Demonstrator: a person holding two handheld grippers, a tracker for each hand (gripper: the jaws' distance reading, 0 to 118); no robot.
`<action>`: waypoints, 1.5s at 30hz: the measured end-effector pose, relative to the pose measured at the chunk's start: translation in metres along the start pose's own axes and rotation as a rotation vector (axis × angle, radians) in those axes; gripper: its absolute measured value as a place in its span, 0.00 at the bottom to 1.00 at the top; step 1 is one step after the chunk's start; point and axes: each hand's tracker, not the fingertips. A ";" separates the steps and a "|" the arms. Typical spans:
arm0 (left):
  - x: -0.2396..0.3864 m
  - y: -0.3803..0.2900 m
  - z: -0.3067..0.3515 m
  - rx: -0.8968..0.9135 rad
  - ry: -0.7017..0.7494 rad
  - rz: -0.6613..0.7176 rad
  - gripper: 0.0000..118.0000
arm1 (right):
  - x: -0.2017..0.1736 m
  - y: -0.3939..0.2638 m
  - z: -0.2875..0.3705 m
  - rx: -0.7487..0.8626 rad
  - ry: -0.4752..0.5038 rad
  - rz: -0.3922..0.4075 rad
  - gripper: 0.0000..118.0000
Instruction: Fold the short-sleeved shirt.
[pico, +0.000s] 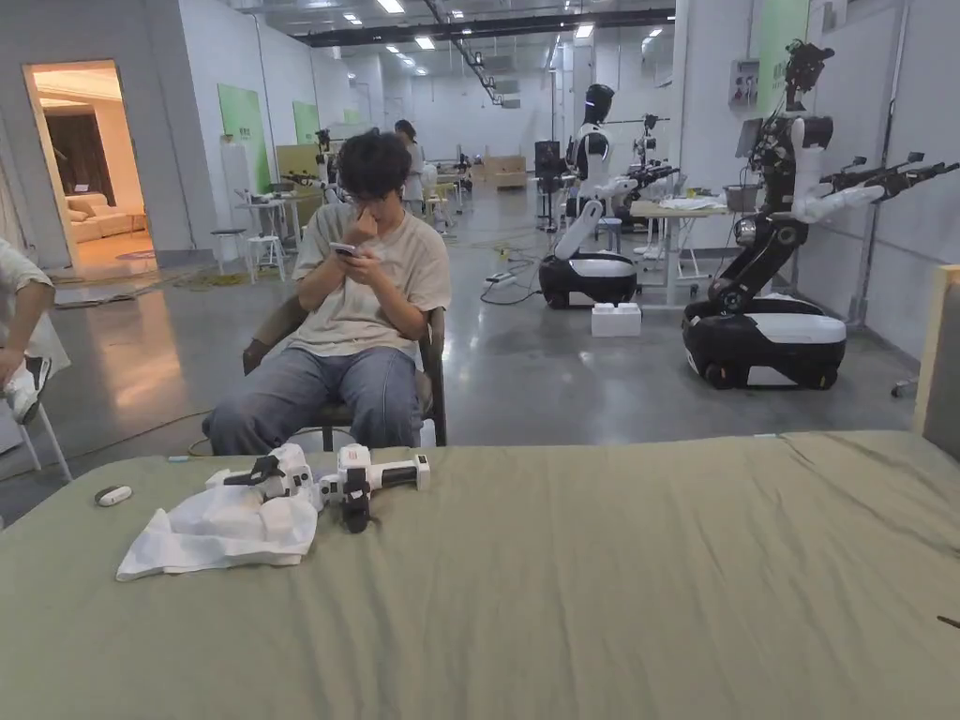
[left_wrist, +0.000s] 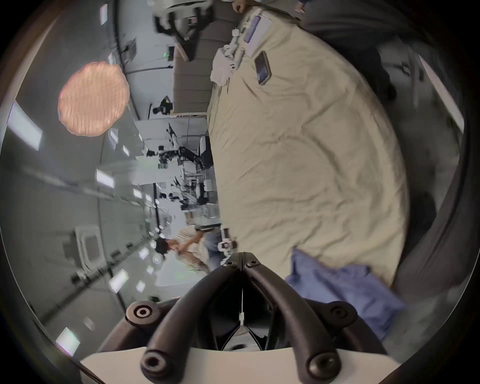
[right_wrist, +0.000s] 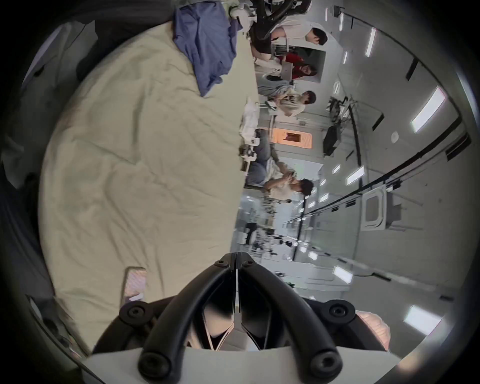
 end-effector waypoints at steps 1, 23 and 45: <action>-0.012 -0.005 0.002 0.008 0.027 0.124 0.00 | 0.004 0.001 -0.002 0.014 -0.023 -0.097 0.01; -0.098 -0.045 0.047 0.343 0.322 1.668 0.00 | 0.068 -0.043 0.020 0.098 -0.281 -1.752 0.00; -0.027 -0.213 -0.027 -0.200 0.036 1.757 0.71 | 0.044 -0.018 -0.005 0.119 -0.066 -1.801 0.00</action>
